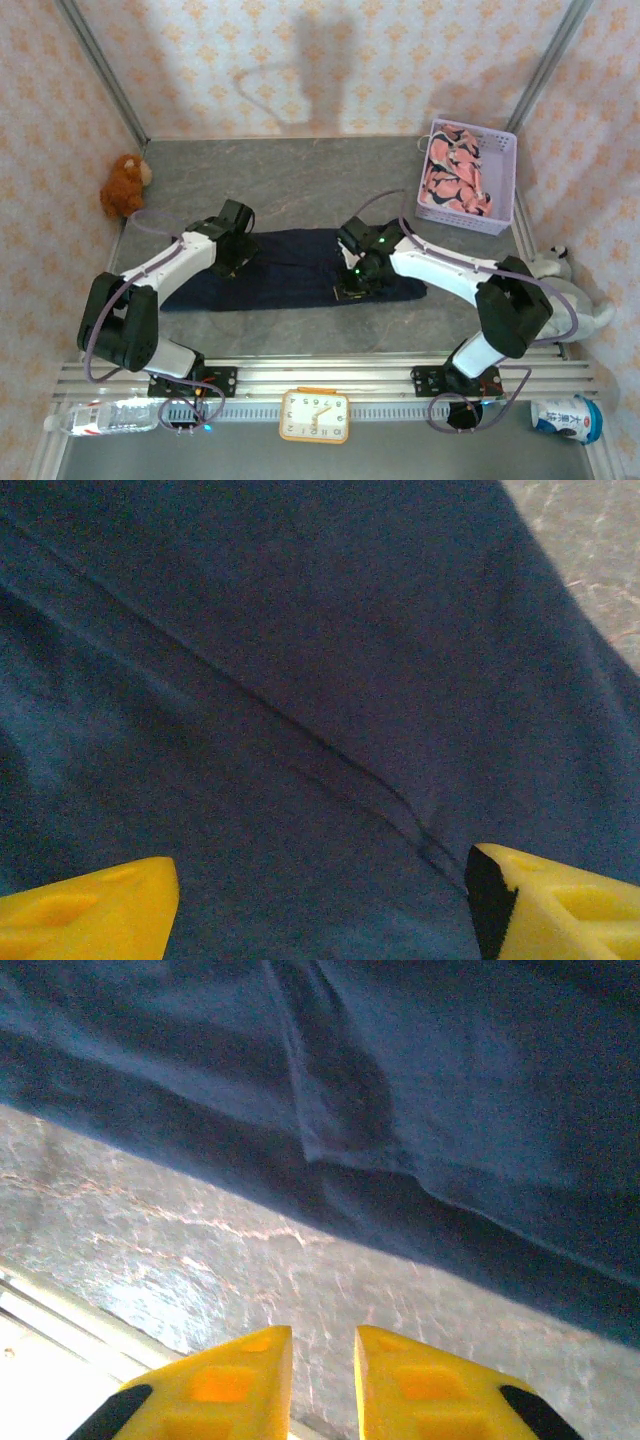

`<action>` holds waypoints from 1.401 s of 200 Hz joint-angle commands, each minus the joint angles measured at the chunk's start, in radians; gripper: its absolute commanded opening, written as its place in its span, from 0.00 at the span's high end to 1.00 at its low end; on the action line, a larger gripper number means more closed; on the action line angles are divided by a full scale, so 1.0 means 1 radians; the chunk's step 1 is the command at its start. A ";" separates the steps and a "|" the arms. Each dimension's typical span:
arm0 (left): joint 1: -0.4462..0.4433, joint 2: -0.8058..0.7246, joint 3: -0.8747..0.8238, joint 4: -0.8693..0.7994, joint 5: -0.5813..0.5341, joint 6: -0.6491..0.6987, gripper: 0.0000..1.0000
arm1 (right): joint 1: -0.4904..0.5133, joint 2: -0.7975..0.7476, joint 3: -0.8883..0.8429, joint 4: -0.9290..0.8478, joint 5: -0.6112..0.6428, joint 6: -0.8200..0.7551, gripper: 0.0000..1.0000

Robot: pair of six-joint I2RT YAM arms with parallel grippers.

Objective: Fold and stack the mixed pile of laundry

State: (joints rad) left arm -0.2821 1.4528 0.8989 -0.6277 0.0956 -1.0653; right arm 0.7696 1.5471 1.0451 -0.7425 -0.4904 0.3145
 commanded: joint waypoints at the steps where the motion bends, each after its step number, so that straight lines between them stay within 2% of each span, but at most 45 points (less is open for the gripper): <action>1: -0.014 0.017 0.033 -0.033 -0.042 0.018 0.23 | -0.014 -0.082 0.031 -0.046 0.107 0.003 0.75; 15: -0.019 0.024 0.037 -0.033 -0.042 0.019 0.23 | -0.032 -0.068 0.063 -0.034 0.208 0.010 0.71; 56: -0.029 0.061 0.042 -0.026 -0.055 0.034 0.23 | -0.089 0.086 0.168 0.035 0.425 0.054 0.71; 68: -0.029 0.081 0.054 -0.024 -0.064 0.045 0.24 | -0.125 0.130 0.202 0.024 0.504 0.068 0.69; 83: -0.029 0.115 0.085 -0.029 -0.077 0.065 0.24 | -0.181 0.174 0.234 0.021 0.567 0.065 0.60; 131: -0.028 0.230 0.241 -0.062 -0.105 0.128 0.29 | -0.375 0.240 0.277 0.047 0.545 0.020 0.53; 162: -0.012 0.295 0.290 -0.075 -0.107 0.148 0.49 | -0.454 0.238 0.253 0.100 0.495 0.020 0.52; 175: -0.006 0.311 0.287 -0.076 -0.105 0.149 0.53 | -0.471 0.237 0.230 0.146 0.449 0.022 0.53; 204: 0.000 0.334 0.262 -0.070 -0.099 0.147 0.54 | -0.476 0.252 0.203 0.226 0.376 0.026 0.57; 246: 0.001 0.360 0.226 -0.056 -0.089 0.128 0.52 | -0.478 0.306 0.186 0.267 0.412 0.034 0.65; 280: 0.006 0.388 0.222 -0.064 -0.096 0.127 0.52 | -0.490 0.314 0.170 0.276 0.422 0.035 0.84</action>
State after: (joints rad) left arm -0.2871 1.8175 1.1378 -0.6540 0.0326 -0.9337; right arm 0.2909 1.8507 1.2285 -0.4915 -0.0948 0.3485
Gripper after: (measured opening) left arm 0.474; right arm 0.210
